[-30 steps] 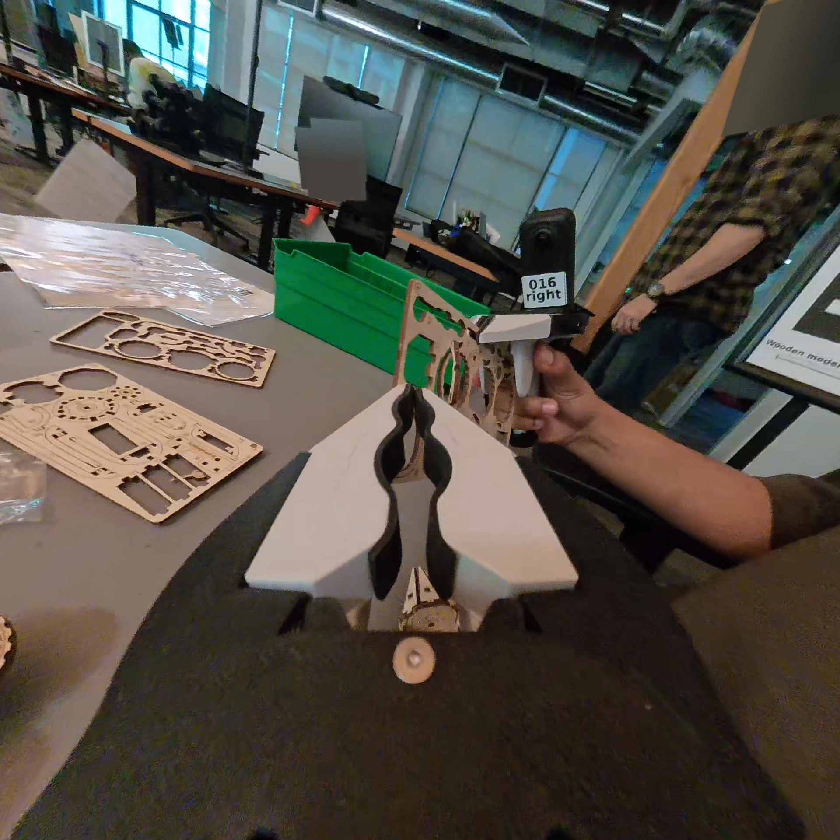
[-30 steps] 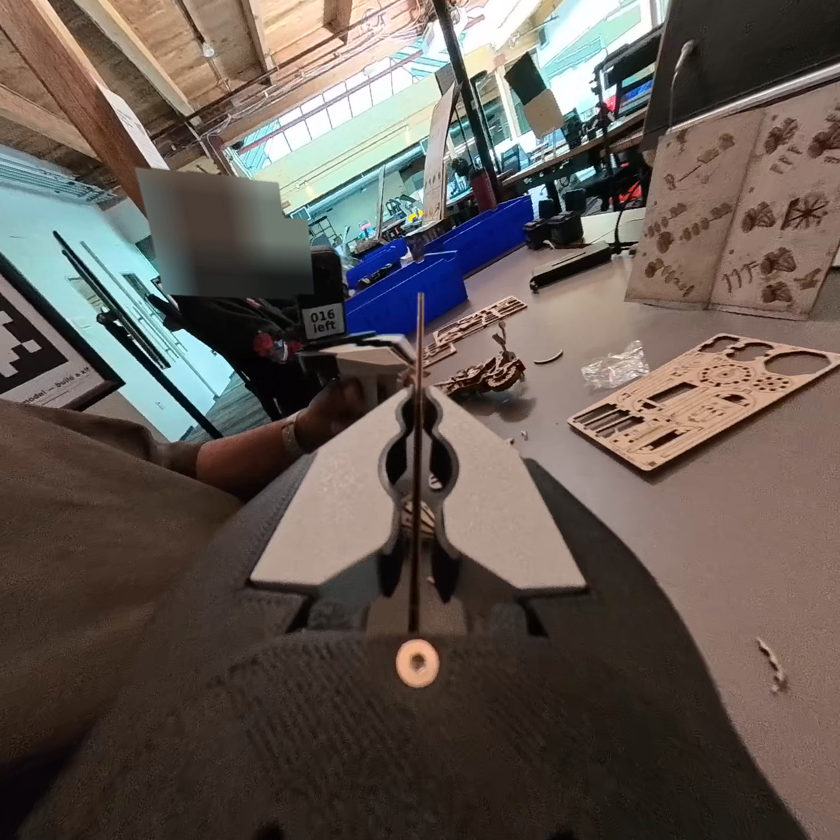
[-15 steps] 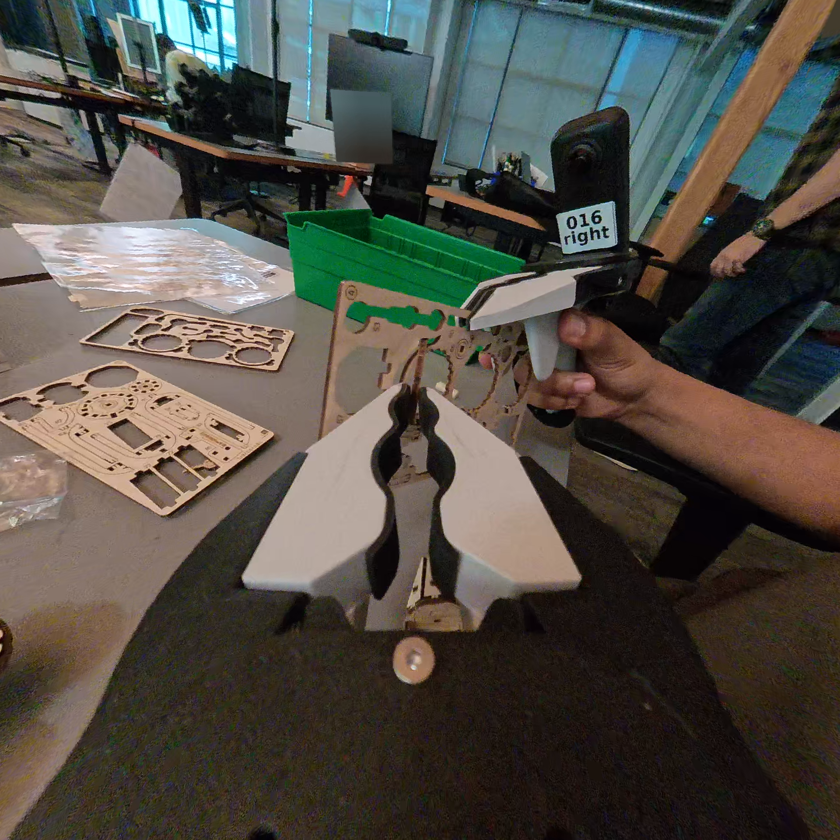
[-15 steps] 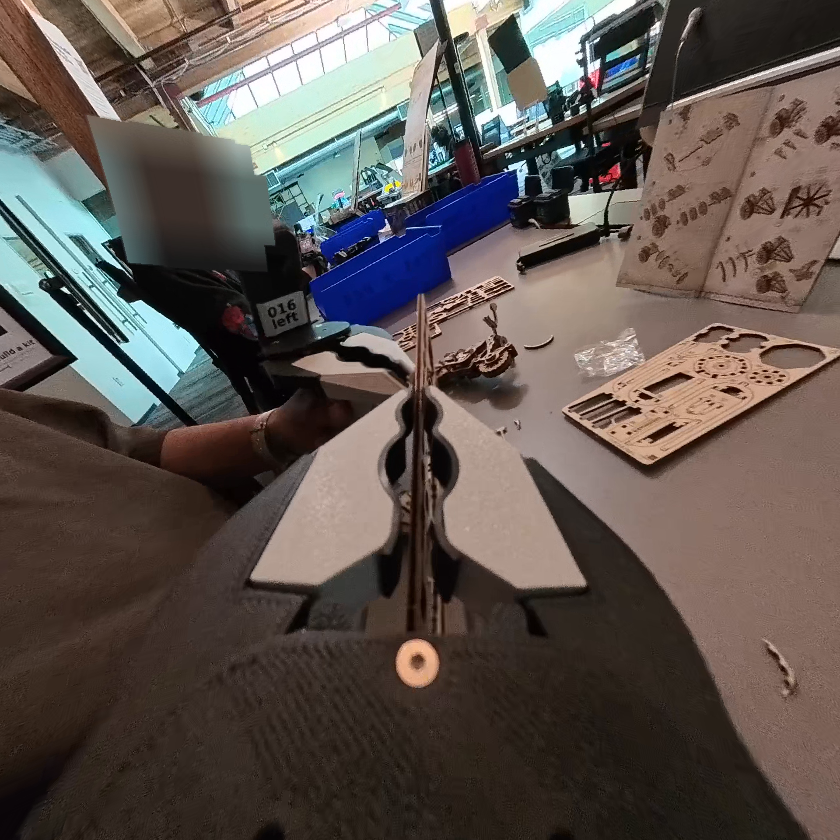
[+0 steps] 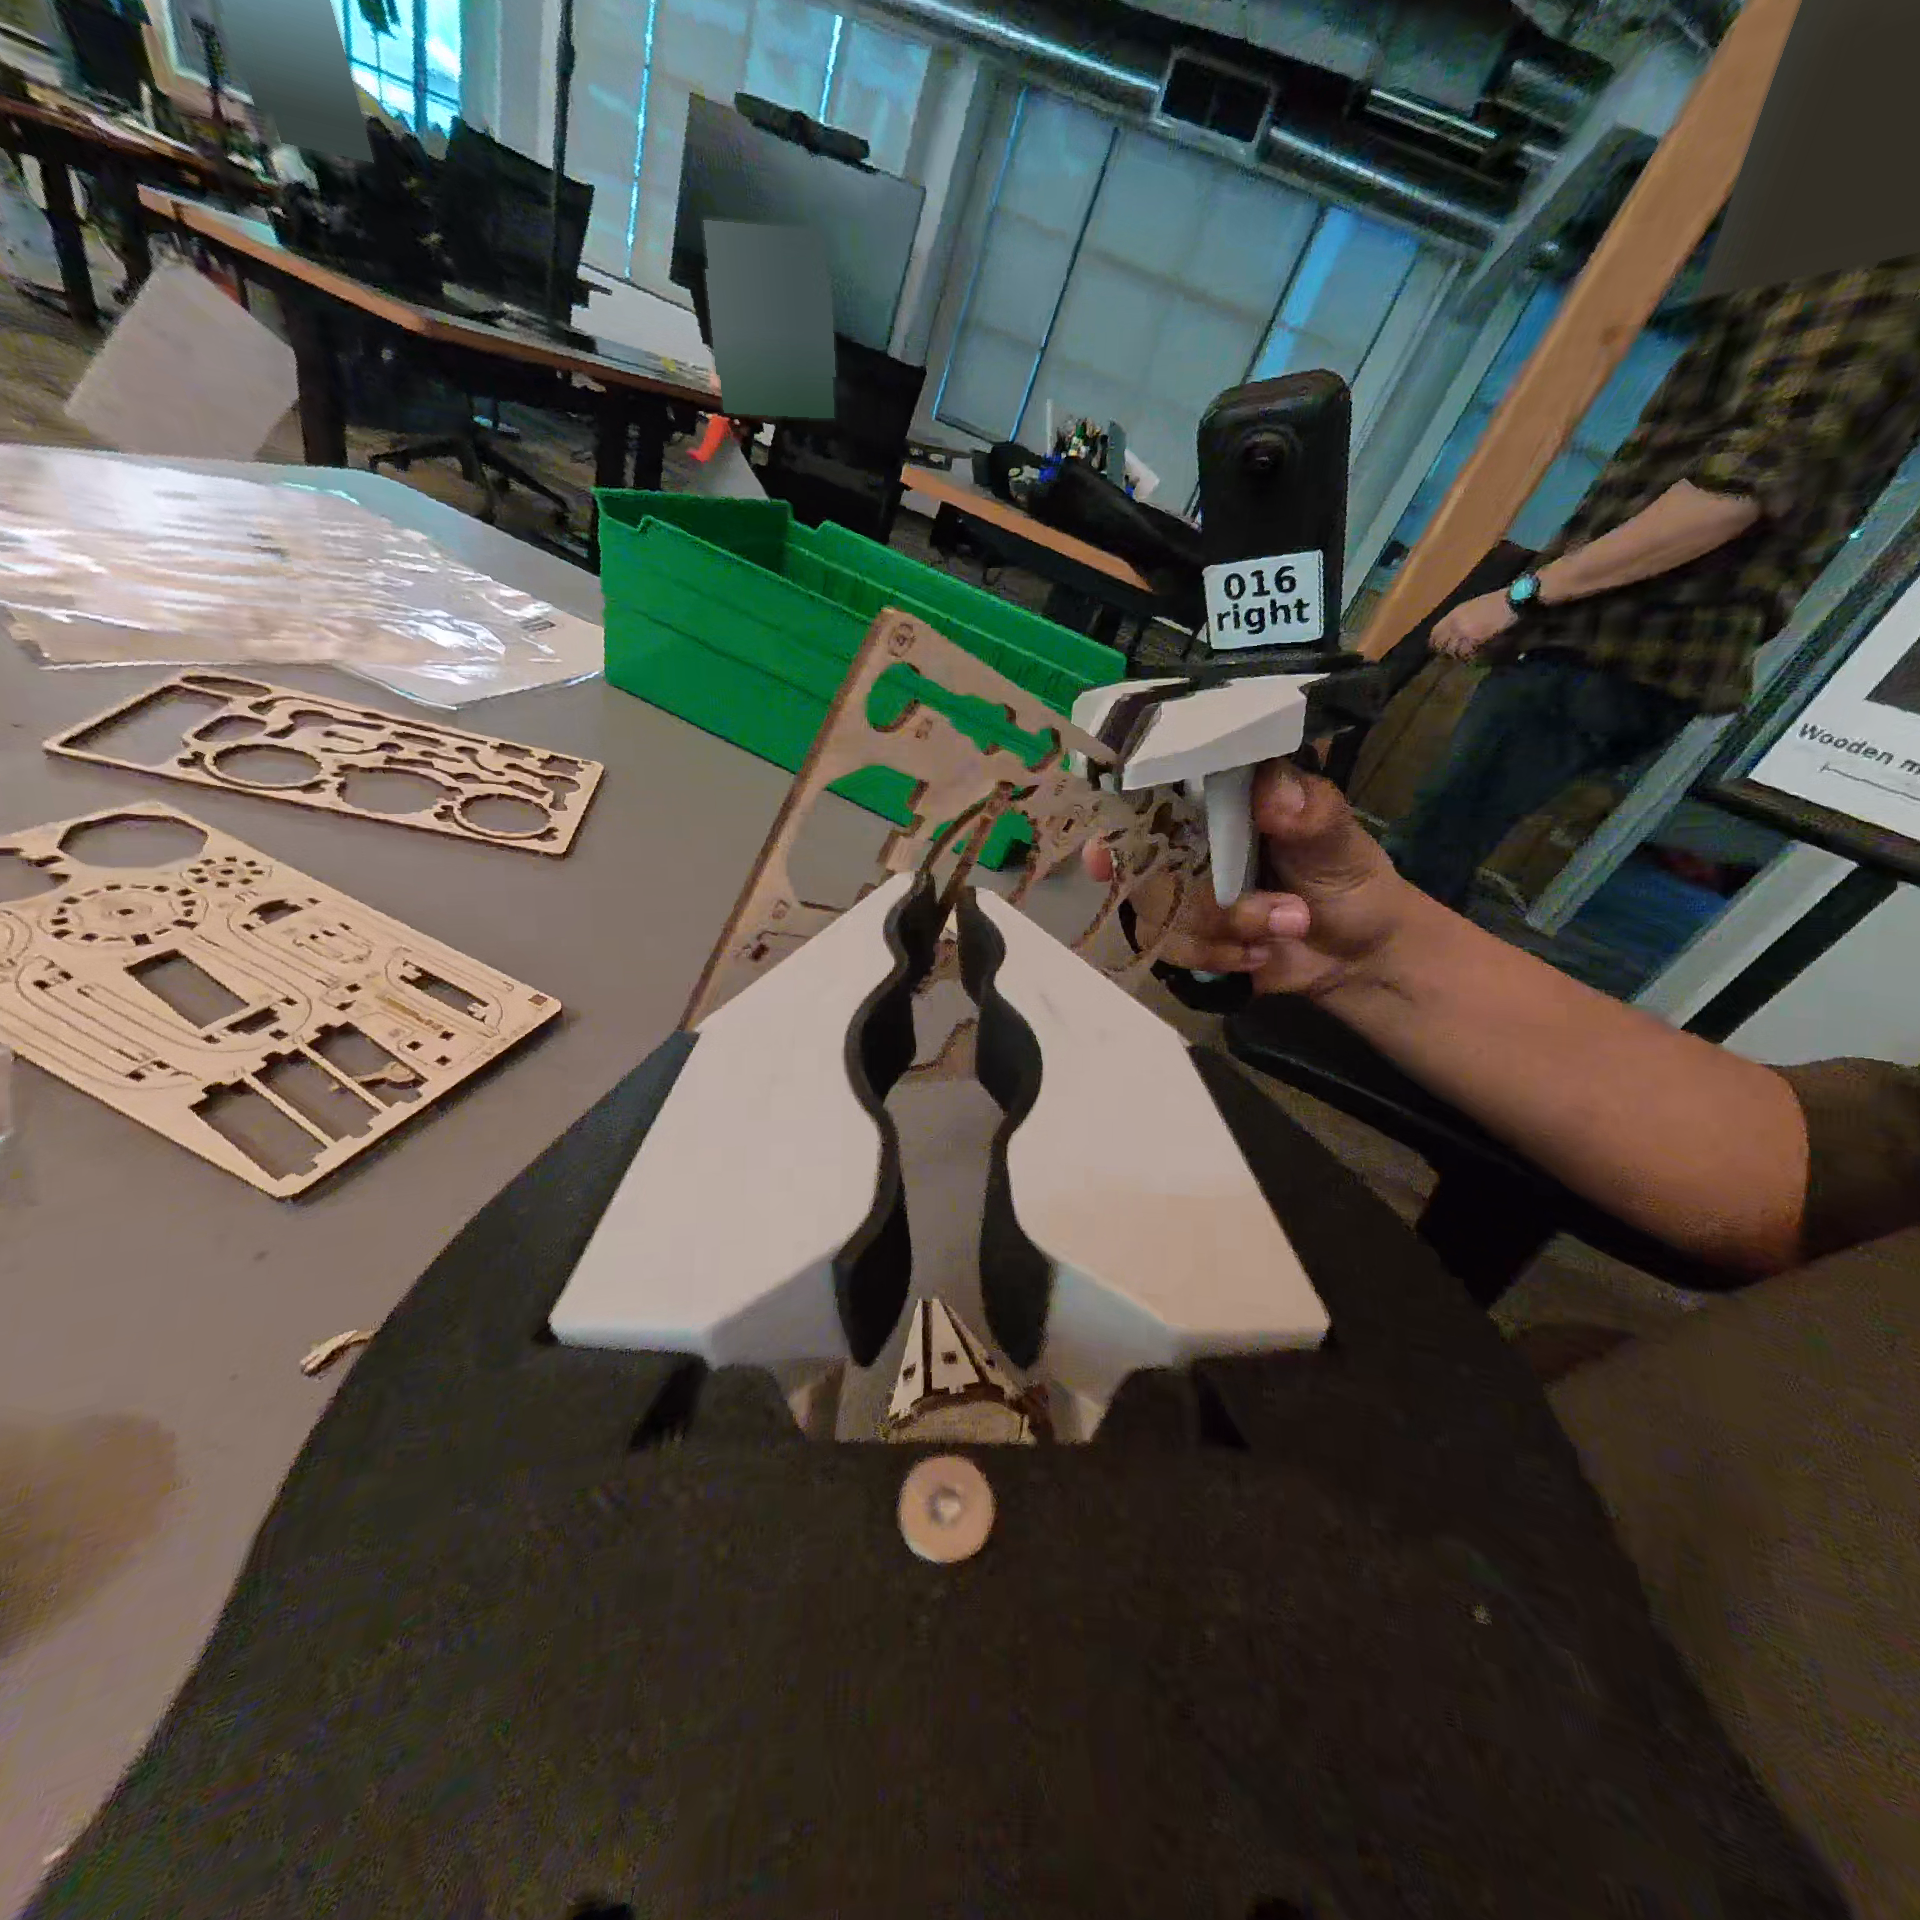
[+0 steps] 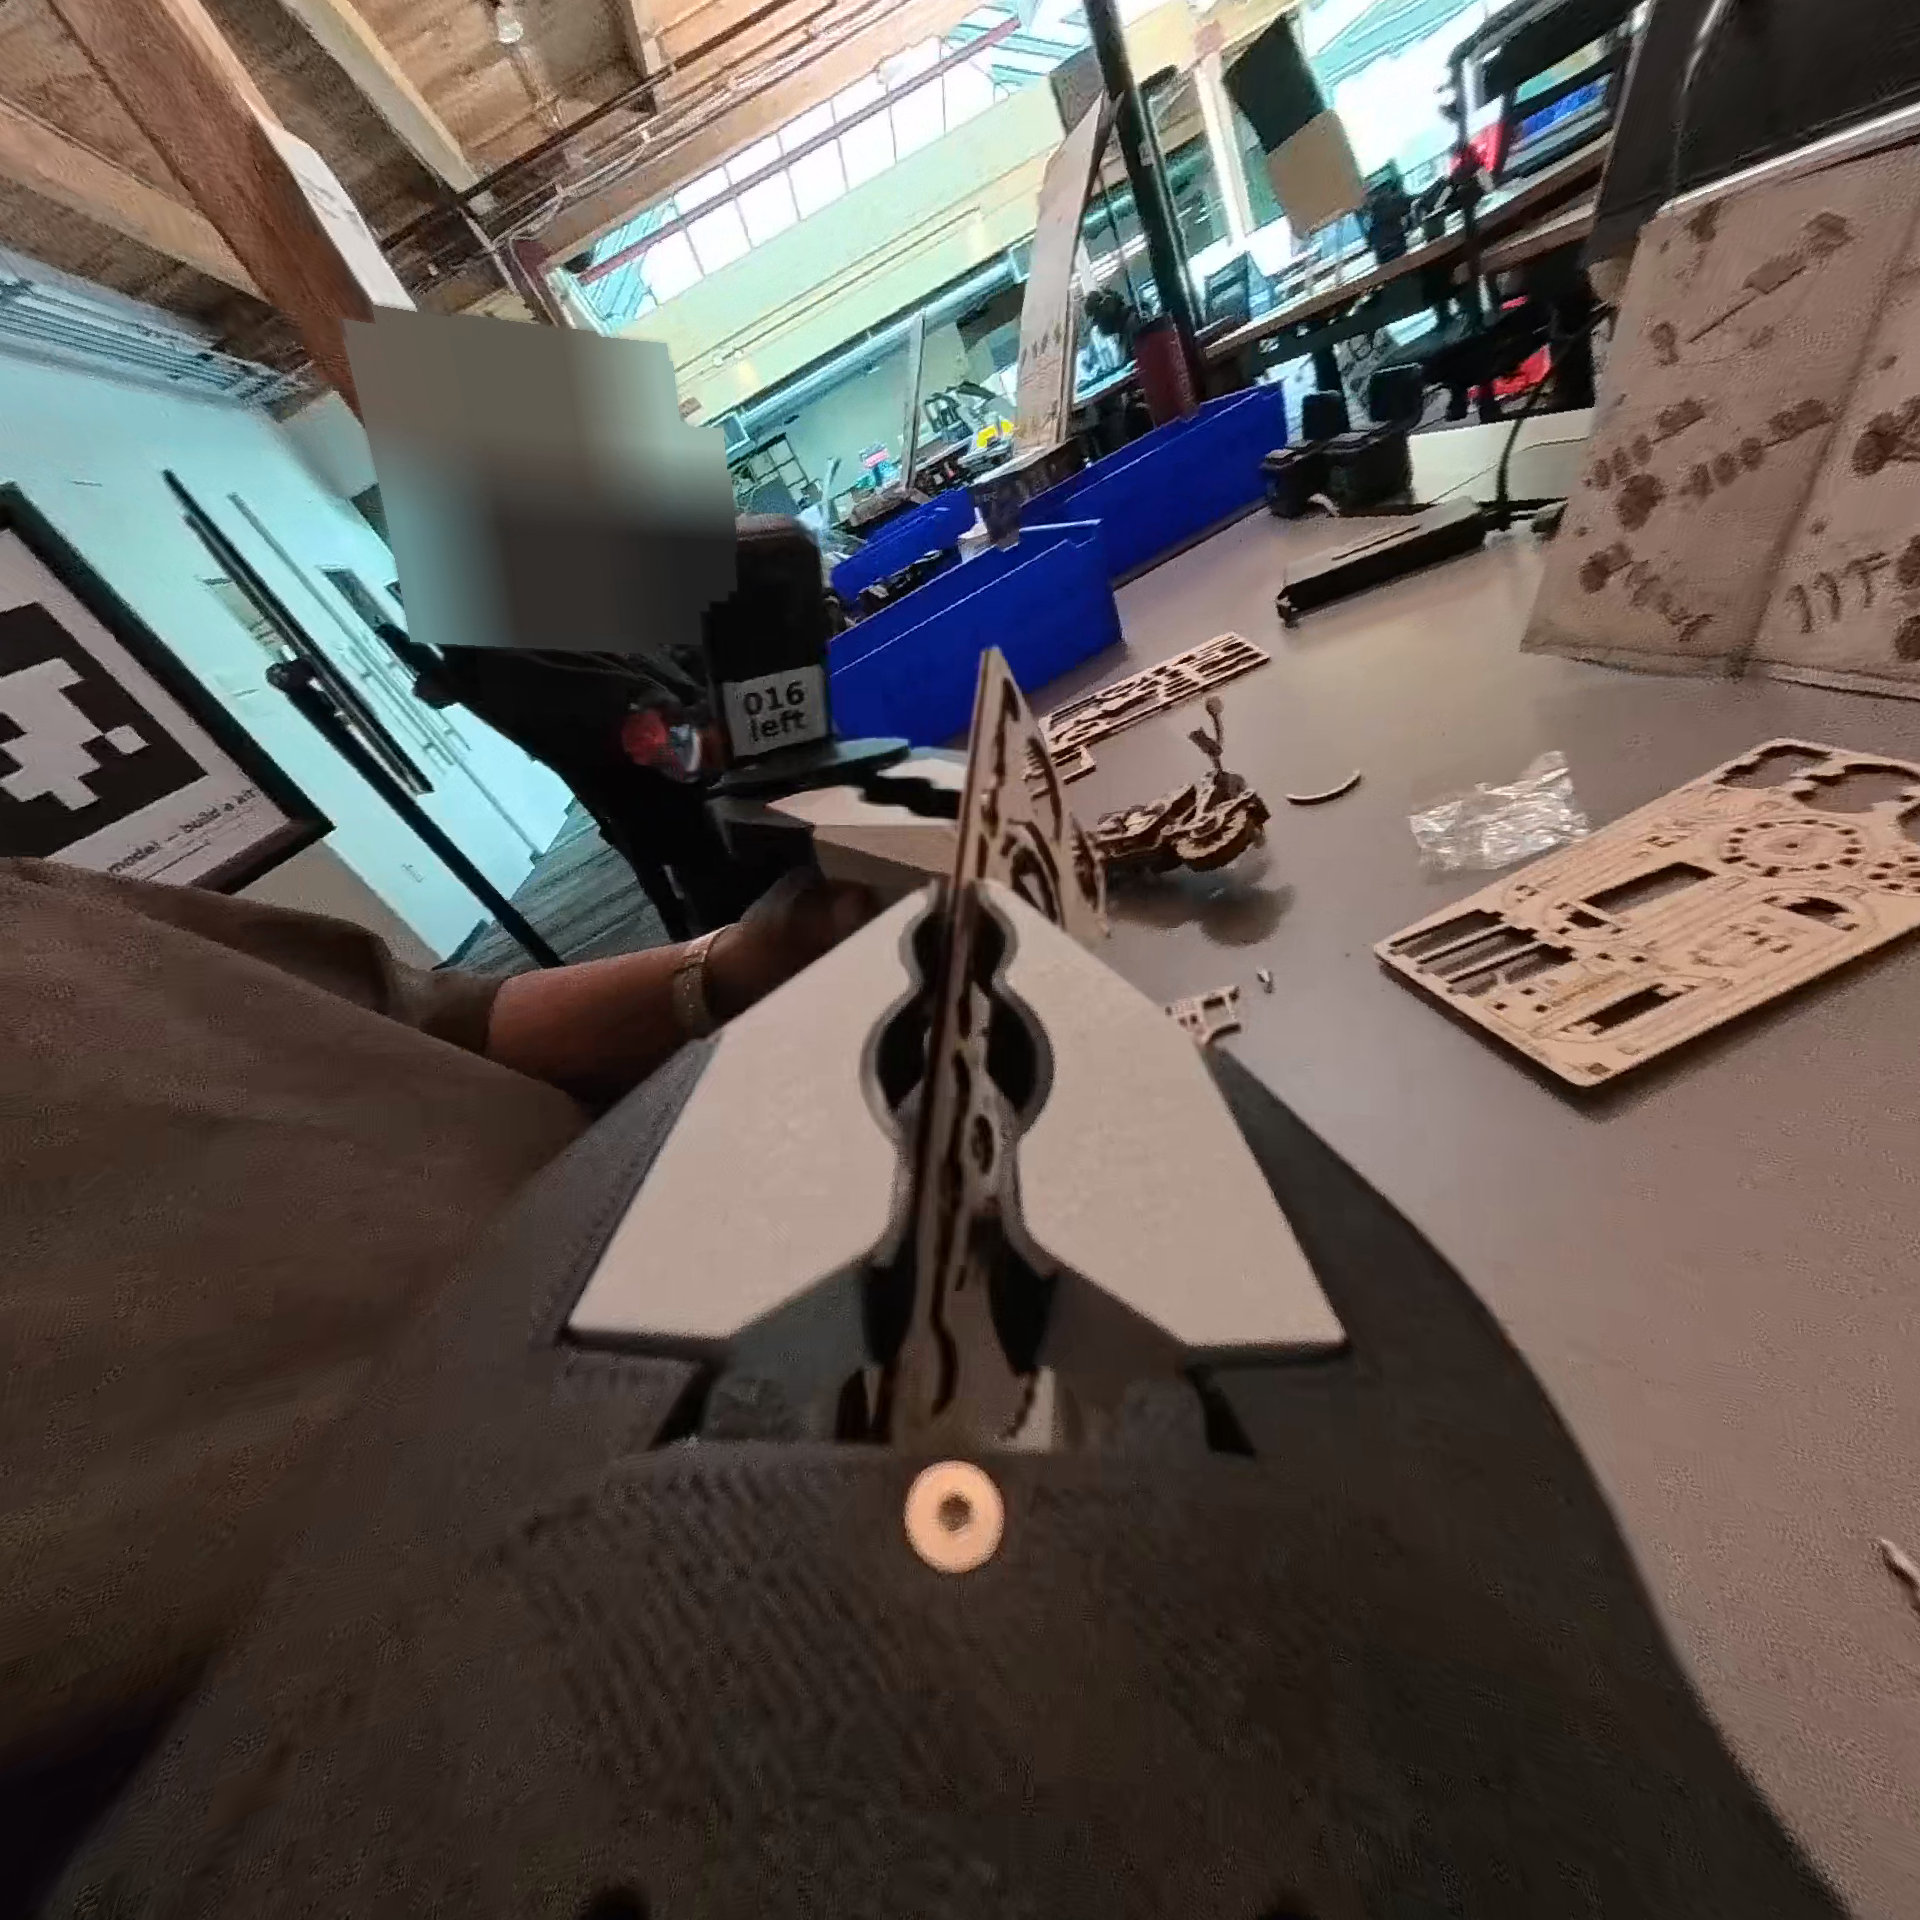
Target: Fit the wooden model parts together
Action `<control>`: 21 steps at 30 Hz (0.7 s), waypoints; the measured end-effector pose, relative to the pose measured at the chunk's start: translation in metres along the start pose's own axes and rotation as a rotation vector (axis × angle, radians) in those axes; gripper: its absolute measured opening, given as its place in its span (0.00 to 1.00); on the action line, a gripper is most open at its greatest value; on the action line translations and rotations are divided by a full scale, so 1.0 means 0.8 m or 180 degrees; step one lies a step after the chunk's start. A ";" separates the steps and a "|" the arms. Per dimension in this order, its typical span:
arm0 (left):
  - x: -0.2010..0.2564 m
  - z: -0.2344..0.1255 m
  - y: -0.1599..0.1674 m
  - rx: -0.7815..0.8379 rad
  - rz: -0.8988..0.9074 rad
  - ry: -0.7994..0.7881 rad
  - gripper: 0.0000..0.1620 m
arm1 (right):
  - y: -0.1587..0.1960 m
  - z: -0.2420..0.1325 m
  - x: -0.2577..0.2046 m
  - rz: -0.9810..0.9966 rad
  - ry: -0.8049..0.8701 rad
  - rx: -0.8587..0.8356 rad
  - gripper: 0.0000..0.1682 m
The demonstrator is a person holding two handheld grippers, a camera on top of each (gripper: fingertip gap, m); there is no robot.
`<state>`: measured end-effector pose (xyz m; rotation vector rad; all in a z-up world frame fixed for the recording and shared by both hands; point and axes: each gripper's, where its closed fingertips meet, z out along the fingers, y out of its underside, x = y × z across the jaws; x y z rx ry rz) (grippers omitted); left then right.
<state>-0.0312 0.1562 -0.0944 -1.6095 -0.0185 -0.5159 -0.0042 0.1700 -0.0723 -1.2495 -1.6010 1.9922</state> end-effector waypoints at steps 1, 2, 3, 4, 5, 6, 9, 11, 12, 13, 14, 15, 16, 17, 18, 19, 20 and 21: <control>-0.002 0.000 0.002 -0.0013 0.0024 -0.0022 0.00 | 0.002 0.001 0.000 0.0010 -0.0027 -0.0017 0.01; -0.002 -0.001 0.003 -0.0017 0.0076 -0.0055 0.00 | 0.002 0.001 0.002 0.0026 -0.0024 -0.0006 0.01; 0.001 -0.001 0.003 -0.0022 0.0116 -0.0066 0.00 | 0.000 -0.001 0.009 0.0052 0.0059 0.0029 0.01; 0.010 -0.001 0.001 -0.0015 0.0206 -0.0001 0.00 | -0.001 -0.005 0.021 0.0036 0.0245 0.0042 0.00; 0.015 0.002 0.005 -0.0086 0.0315 0.0013 0.01 | 0.000 -0.007 0.030 -0.0033 0.0420 0.0010 0.00; 0.013 0.005 0.009 -0.0153 0.0494 -0.0116 0.01 | 0.000 -0.008 0.034 -0.0074 0.0549 -0.0004 0.01; 0.006 0.006 0.013 -0.0212 0.0546 -0.0239 0.01 | 0.001 -0.007 0.037 -0.0136 0.0743 -0.0074 0.01; 0.005 0.005 0.013 -0.0215 0.0703 -0.0309 0.01 | 0.000 -0.005 0.036 -0.0095 0.0726 -0.0031 0.01; 0.005 0.005 0.012 -0.0223 0.0740 -0.0357 0.01 | -0.001 -0.004 0.035 -0.0074 0.0702 0.0005 0.00; 0.004 0.005 0.011 -0.0224 0.0753 -0.0394 0.00 | -0.004 -0.004 0.032 -0.0066 0.0653 0.0047 0.00; 0.004 0.005 0.008 -0.0211 0.0738 -0.0412 0.00 | -0.005 -0.004 0.030 -0.0064 0.0617 0.0060 0.00; -0.001 0.005 0.007 -0.0210 0.0664 -0.0451 0.00 | -0.005 -0.004 0.029 -0.0068 0.0604 0.0040 0.00; -0.005 0.004 0.005 -0.0183 0.0569 -0.0450 0.00 | -0.003 -0.003 0.029 -0.0077 0.0609 0.0013 0.00; -0.008 0.003 0.004 -0.0158 0.0470 -0.0435 0.00 | -0.002 -0.002 0.030 -0.0091 0.0638 -0.0005 0.00; -0.015 0.003 0.006 -0.0169 0.0379 -0.0475 0.00 | 0.001 0.000 0.031 -0.0106 0.0660 -0.0026 0.00; -0.018 0.001 0.007 -0.0165 0.0349 -0.0503 0.00 | 0.002 0.003 0.032 -0.0123 0.0685 -0.0045 0.00; -0.017 0.001 0.008 -0.0158 0.0377 -0.0513 0.00 | 0.002 0.004 0.033 -0.0142 0.0719 -0.0046 0.00; -0.013 0.001 0.008 -0.0168 0.0453 -0.0508 0.00 | 0.000 0.004 0.034 -0.0148 0.0741 -0.0021 0.00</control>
